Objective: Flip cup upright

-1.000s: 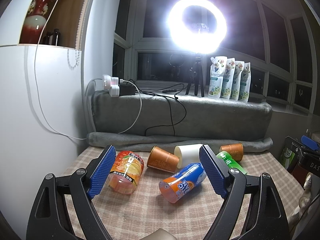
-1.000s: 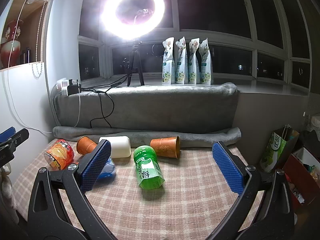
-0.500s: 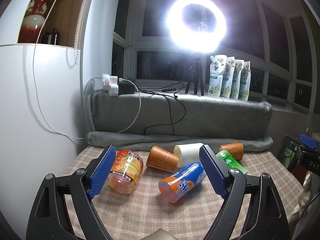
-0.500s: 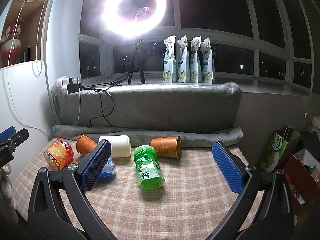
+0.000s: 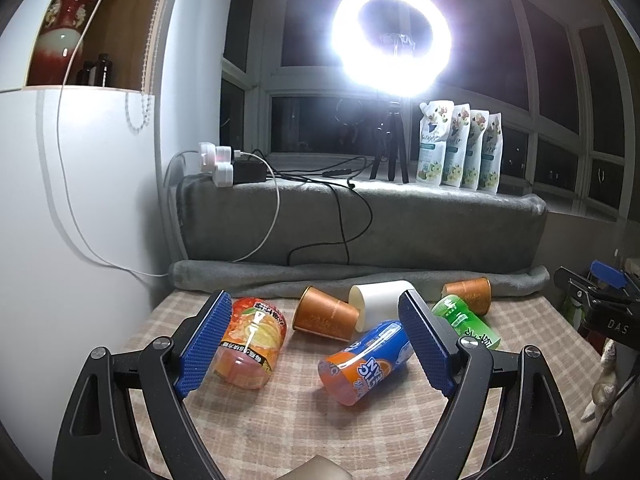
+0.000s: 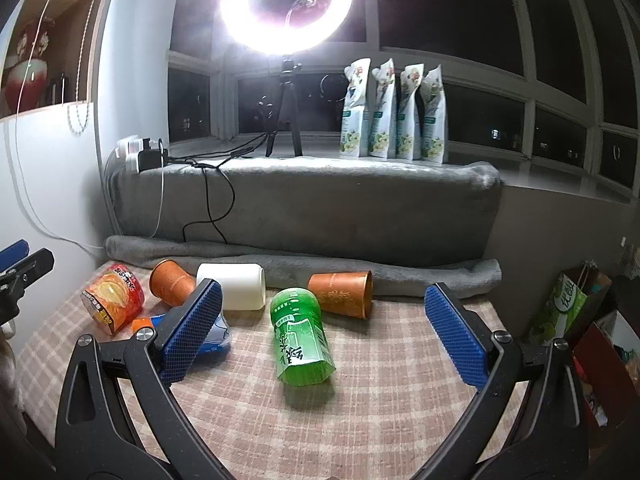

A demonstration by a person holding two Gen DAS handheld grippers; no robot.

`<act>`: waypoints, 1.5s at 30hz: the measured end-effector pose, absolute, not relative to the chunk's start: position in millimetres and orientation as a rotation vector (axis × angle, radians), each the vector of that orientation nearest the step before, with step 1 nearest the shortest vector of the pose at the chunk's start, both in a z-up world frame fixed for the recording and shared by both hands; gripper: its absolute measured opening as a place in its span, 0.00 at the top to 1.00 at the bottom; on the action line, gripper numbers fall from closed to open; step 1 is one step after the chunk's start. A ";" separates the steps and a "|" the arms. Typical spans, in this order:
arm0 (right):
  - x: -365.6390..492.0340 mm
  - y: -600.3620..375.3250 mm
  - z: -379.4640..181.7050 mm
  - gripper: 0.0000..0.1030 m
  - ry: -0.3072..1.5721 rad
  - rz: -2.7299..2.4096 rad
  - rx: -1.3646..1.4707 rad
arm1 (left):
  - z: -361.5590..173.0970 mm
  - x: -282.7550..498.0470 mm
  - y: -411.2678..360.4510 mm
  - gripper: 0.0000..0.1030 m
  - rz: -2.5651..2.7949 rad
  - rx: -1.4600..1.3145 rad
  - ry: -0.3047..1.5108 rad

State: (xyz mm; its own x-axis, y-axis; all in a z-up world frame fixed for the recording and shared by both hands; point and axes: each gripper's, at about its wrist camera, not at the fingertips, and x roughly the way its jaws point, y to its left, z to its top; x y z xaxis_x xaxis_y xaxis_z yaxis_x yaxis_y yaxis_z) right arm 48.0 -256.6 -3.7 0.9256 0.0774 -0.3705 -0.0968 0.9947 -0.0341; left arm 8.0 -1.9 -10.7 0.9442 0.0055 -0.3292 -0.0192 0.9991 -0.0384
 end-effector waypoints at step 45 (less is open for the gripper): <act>242.2 -145.0 -69.5 0.00 0.717 0.588 -0.706 | -49.6 57.8 28.9 0.17 0.064 0.001 0.532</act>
State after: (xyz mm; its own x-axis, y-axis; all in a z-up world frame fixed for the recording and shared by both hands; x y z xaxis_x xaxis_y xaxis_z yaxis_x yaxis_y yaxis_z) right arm 242.2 -145.0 -69.5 0.6165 0.2381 -0.7505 -0.6893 0.6239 -0.3683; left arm 57.8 28.9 -49.6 0.8598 0.0614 -0.5069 -0.0610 0.9980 0.0173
